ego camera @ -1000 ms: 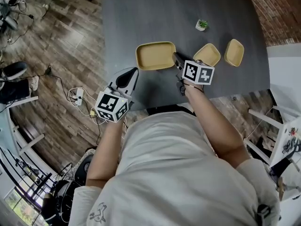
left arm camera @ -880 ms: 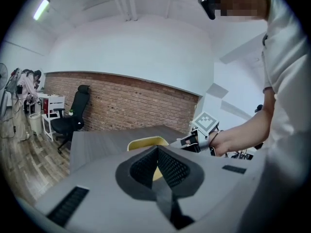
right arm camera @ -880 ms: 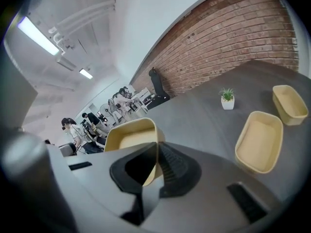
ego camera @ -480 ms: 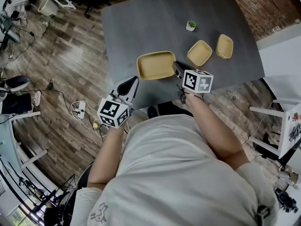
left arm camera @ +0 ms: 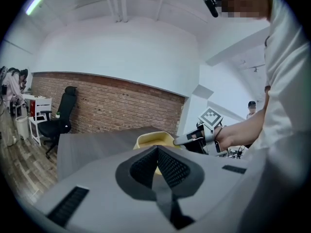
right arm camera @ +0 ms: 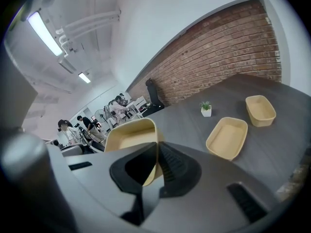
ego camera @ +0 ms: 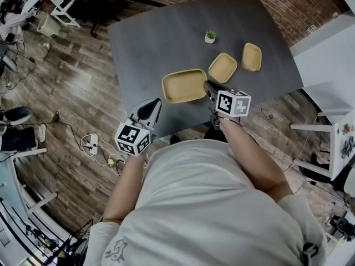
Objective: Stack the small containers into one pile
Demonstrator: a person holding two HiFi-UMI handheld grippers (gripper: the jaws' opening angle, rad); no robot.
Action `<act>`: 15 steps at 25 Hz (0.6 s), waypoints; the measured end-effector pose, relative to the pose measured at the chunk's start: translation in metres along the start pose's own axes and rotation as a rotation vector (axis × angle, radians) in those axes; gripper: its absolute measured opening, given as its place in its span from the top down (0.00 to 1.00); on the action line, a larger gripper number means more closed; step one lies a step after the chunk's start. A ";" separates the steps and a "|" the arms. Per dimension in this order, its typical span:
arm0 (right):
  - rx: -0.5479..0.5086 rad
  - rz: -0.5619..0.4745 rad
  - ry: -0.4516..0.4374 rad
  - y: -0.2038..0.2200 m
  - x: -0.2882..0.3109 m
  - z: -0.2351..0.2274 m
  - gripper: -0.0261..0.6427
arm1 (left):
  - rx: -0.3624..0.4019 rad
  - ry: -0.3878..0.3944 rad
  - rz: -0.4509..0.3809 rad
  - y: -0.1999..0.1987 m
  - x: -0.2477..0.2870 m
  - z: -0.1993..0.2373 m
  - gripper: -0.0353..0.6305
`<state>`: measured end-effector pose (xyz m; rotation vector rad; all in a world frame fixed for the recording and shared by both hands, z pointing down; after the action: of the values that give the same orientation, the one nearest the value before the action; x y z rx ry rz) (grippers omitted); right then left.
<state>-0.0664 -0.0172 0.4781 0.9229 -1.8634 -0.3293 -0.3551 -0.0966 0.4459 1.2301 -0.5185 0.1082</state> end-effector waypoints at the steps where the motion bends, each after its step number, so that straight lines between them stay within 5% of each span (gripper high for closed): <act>1: -0.001 0.001 -0.002 -0.002 -0.002 -0.006 0.93 | 0.001 -0.002 -0.002 -0.003 0.005 -0.002 0.93; 15: -0.121 0.122 -0.090 -0.083 -0.007 -0.129 0.93 | -0.087 -0.125 0.006 -0.047 0.122 -0.046 0.93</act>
<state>0.0843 -0.0465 0.4857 0.7192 -1.9501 -0.4099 -0.2163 -0.0949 0.4474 1.1553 -0.6292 0.0131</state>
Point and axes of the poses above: the fingertips, and each gripper's own axes: x forward along the fingers, z to its left, y out of its underside, the point moved 9 cm from there along -x, backward along the fingers, and after that the axes turned 11 degrees about z, right-handed, at the moved point
